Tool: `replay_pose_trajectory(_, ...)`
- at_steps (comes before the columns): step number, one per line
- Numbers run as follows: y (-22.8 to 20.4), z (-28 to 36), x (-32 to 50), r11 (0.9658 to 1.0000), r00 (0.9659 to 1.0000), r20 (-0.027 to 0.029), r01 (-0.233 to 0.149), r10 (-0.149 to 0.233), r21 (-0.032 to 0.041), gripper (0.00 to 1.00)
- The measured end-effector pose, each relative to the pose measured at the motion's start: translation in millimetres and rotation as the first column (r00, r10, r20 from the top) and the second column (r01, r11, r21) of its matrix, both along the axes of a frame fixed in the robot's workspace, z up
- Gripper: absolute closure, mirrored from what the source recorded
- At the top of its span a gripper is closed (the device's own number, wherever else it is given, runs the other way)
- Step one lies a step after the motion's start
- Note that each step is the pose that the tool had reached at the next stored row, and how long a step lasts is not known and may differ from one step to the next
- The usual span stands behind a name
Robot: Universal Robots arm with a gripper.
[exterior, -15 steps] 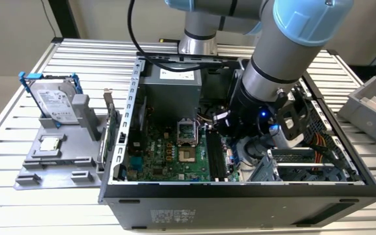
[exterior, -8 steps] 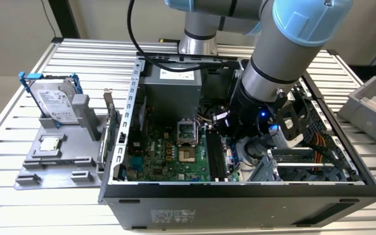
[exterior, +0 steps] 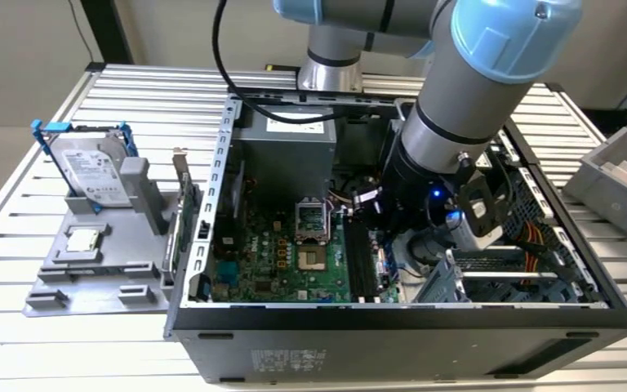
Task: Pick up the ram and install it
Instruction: 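Insert the ram into the slot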
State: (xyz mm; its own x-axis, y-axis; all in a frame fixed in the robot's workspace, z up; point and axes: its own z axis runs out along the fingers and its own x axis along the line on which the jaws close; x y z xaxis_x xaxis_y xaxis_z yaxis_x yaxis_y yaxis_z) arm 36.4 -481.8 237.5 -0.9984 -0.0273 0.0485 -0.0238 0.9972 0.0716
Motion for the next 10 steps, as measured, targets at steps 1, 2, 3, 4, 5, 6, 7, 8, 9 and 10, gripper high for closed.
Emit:
replay_pose_trajectory(1,0.1,-1.1,0.0,1.0000,1.0000,-0.0001,0.000,0.000,0.0000,1.00)
replay_pose_trajectory(2,0.1,-2.1,0.0,1.0000,1.0000,-0.0002,0.000,0.000,-0.0002,1.00)
replay_pose_trajectory(3,0.2,-3.5,-0.1,1.0000,1.0000,-0.0002,0.000,0.000,0.0000,1.00)
replay_pose_trajectory(4,0.2,-4.8,-0.2,1.0000,1.0000,-0.0002,0.000,0.000,-0.0001,1.00)
replay_pose_trajectory(5,0.2,-5.8,-0.4,1.0000,1.0000,-0.0002,0.000,0.000,0.0000,1.00)
replay_pose_trajectory(6,0.2,-6.1,-0.4,1.0000,1.0000,-0.0006,0.000,0.000,-0.0002,1.00)
replay_pose_trajectory(7,0.1,-6.0,-0.4,1.0000,1.0000,-0.0007,0.000,0.000,-0.0002,1.00)
replay_pose_trajectory(8,0.1,-6.0,-0.4,1.0000,1.0000,-0.0008,0.000,0.000,-0.0003,1.00)
replay_pose_trajectory(9,0.2,-6.1,-0.4,1.0000,1.0000,-0.0008,0.000,0.000,-0.0002,1.00)
replay_pose_trajectory(10,0.2,-6.4,-0.4,1.0000,1.0000,-0.0008,0.000,0.000,-0.0002,1.00)
